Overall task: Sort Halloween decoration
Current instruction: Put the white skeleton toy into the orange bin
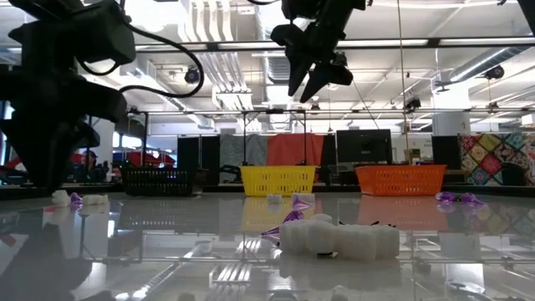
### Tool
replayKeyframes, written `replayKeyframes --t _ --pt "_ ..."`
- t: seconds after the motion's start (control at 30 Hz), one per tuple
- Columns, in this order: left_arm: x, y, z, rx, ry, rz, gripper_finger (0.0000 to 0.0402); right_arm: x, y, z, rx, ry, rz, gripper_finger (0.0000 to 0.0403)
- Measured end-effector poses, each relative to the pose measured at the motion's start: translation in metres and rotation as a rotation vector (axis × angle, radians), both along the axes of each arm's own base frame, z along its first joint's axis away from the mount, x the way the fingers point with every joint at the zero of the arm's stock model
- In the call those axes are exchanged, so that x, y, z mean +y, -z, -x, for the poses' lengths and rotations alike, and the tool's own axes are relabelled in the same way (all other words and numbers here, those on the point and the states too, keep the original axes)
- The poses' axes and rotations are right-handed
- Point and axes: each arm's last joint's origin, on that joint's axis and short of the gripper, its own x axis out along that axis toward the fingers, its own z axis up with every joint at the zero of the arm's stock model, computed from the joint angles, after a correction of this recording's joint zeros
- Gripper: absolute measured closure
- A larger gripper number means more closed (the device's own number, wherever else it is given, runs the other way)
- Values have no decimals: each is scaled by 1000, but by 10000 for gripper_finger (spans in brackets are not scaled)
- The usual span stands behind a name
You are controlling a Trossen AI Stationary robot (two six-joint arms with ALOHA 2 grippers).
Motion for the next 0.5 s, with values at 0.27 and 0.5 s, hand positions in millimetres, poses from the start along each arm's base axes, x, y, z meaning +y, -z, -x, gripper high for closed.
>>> replayKeyframes --t 0.27,0.5 --pt "-1 3 -7 -40 102 -17 265 0 0 0 -1 4 -2 252" --pt "-1 6 -7 -25 130 -26 264 0 0 0 -1 4 -2 252"
